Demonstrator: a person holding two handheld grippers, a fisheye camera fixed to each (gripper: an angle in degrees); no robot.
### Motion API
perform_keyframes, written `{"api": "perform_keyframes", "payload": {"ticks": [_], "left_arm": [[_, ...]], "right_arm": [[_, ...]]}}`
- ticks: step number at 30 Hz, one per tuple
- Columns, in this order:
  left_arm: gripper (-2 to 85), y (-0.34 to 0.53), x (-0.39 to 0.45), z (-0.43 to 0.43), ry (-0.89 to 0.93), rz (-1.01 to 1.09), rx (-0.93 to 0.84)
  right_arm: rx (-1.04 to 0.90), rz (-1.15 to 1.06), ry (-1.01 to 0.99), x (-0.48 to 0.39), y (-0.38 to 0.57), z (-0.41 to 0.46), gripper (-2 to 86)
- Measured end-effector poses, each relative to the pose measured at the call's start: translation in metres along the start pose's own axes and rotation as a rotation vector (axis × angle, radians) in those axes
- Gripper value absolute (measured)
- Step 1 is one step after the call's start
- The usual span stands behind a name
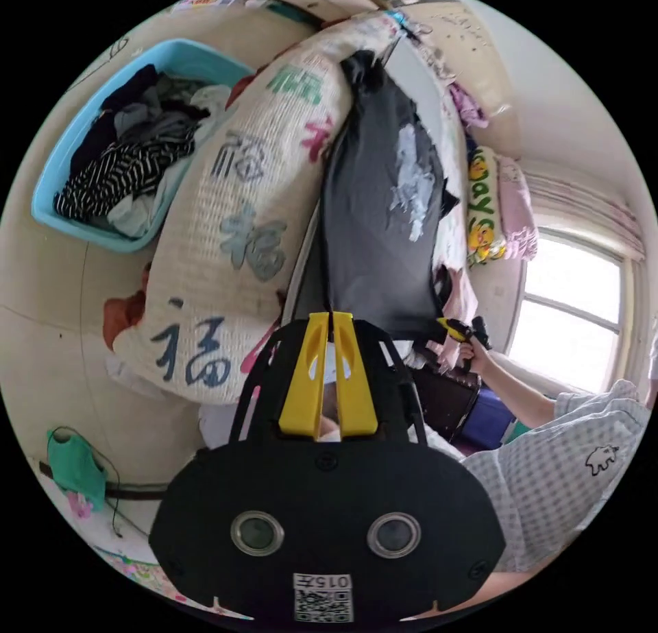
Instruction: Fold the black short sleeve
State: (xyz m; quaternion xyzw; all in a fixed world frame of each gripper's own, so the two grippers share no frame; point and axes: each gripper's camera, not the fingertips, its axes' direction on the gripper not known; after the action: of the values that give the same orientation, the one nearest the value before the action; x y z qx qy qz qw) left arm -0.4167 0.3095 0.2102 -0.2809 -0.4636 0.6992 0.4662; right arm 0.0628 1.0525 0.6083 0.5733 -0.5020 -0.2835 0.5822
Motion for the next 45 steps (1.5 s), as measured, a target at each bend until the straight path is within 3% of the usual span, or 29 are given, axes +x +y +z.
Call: {"api": "perform_keyframes", "payload": {"ticks": [5, 9, 14, 18, 22, 26, 31, 34, 39, 45], "left_arm": [[-0.5, 0.008, 0.03, 0.012, -0.057, -0.058, -0.066], [-0.3, 0.005, 0.073, 0.015, -0.215, -0.096, -0.14], [-0.1, -0.01, 0.12, 0.008, -0.24, -0.141, -0.194], [-0.2, -0.026, 0.169, -0.034, -0.383, -0.217, -0.173], [1.6, -0.086, 0.288, -0.076, -0.35, -0.014, -0.016], [5.0, -0.164, 0.427, -0.064, -0.289, 0.239, 0.084], [6.4, -0.289, 0.644, 0.014, -0.01, 0.472, 0.133], [7.3, -0.35, 0.733, 0.075, 0.063, 0.399, 0.086], [9.1, -0.411, 0.826, 0.166, 0.01, 0.194, -0.027], [5.3, -0.418, 0.871, 0.214, -0.309, -0.005, -0.003]], "right_arm": [[-0.006, 0.047, 0.067, 0.029, 0.001, 0.008, -0.2], [-0.09, 0.043, 0.299, 0.036, -0.002, 0.021, 0.2], [-0.12, 0.083, 0.339, 0.048, -0.009, 0.022, 1.6], [-0.105, 0.062, 0.37, 0.06, -0.01, -0.011, 0.3], [-0.017, -0.094, 0.347, 0.045, -0.016, -0.063, -0.2], [0.048, -0.224, 0.294, 0.026, -0.034, -0.105, -0.4], [0.095, -0.376, 0.151, 0.015, -0.077, -0.159, -0.5], [0.131, -0.462, 0.107, 0.012, -0.098, -0.191, -0.5], [0.13, -0.562, 0.001, 0.013, -0.129, -0.231, -0.6], [0.113, -0.618, -0.134, 0.025, -0.154, -0.264, -0.5]]}}
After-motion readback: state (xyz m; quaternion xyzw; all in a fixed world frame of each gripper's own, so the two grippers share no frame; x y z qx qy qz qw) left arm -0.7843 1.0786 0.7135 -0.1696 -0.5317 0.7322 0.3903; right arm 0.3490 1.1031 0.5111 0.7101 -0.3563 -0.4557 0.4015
